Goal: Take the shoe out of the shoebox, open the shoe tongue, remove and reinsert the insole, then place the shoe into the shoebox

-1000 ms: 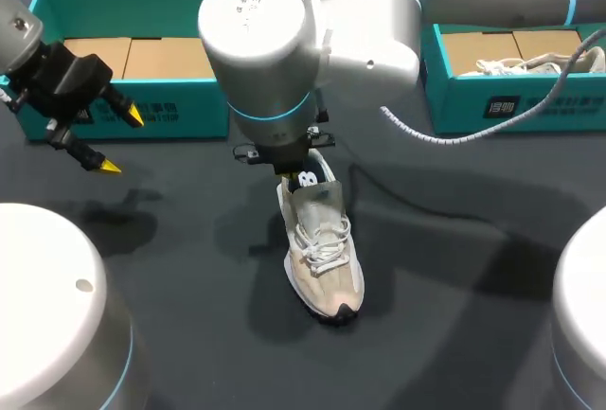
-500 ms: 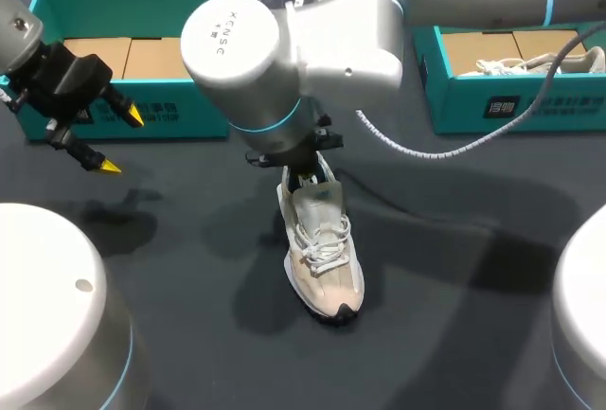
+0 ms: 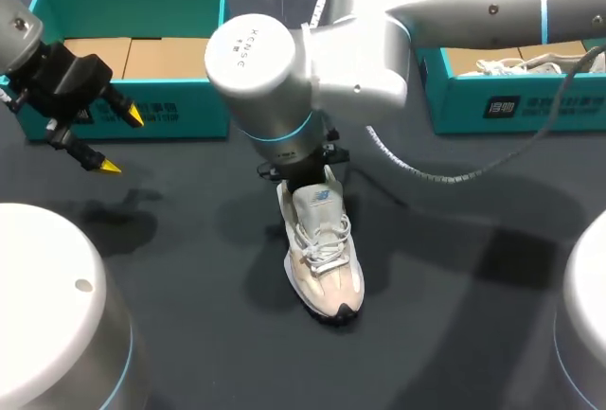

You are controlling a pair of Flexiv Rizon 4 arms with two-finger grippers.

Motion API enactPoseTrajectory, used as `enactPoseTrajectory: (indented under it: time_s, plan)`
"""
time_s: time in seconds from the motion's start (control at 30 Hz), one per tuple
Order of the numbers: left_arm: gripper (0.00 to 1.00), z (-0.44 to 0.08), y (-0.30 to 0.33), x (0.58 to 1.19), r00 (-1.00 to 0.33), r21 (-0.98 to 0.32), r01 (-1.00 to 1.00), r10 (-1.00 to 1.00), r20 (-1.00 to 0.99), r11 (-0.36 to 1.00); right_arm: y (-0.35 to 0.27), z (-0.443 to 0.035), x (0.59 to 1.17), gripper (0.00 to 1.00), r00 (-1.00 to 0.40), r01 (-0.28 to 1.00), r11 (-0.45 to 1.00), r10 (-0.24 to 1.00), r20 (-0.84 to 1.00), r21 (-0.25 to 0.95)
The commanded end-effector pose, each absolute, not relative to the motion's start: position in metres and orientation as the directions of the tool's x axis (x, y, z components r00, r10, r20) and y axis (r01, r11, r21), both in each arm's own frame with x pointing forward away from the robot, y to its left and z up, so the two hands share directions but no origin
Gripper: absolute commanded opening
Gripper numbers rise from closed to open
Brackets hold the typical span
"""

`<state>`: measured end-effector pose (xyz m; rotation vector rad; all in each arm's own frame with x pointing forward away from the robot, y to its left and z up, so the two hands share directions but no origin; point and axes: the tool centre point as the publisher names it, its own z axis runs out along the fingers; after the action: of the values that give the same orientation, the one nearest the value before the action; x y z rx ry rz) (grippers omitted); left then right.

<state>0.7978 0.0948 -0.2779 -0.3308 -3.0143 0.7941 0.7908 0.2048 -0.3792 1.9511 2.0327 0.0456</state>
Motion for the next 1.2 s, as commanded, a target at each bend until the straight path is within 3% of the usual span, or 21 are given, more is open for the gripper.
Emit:
enactPoseTrajectory:
  time_s: [0.03, 0.23, 0.4, 0.9, 1.2]
  plan:
    - [1.00, -0.278, 0.095, 0.797, -0.978, -0.485, 0.202, 0.205, -0.046, 0.851, 0.203, -0.384, 0.788, 0.00, -0.018, 0.969, 0.066, 0.980, -0.198, 0.239]
    - [1.00, -0.278, 0.095, 0.797, -0.978, -0.485, 0.202, 0.205, -0.046, 0.851, 0.209, -0.351, 0.784, 0.00, -0.022, 0.941, 0.114, 0.960, -0.280, 0.317]
    - [1.00, -0.278, 0.095, 0.797, -0.978, -0.485, 0.202, 0.205, -0.046, 0.851, 0.210, -0.355, 0.793, 0.00, -0.001, 0.959, 0.110, 0.922, -0.386, 0.260]
    - [1.00, -0.278, 0.095, 0.797, -0.978, -0.485, 0.202, 0.205, -0.046, 0.851, 0.188, -0.406, 0.787, 0.00, 0.008, 0.987, 0.048, 0.938, -0.347, 0.152]
    - [1.00, -0.278, 0.095, 0.797, -0.978, -0.485, 0.202, 0.205, -0.046, 0.851, 0.197, -0.373, 0.775, 0.00, -0.030, 0.963, 0.107, 0.954, -0.300, 0.245]
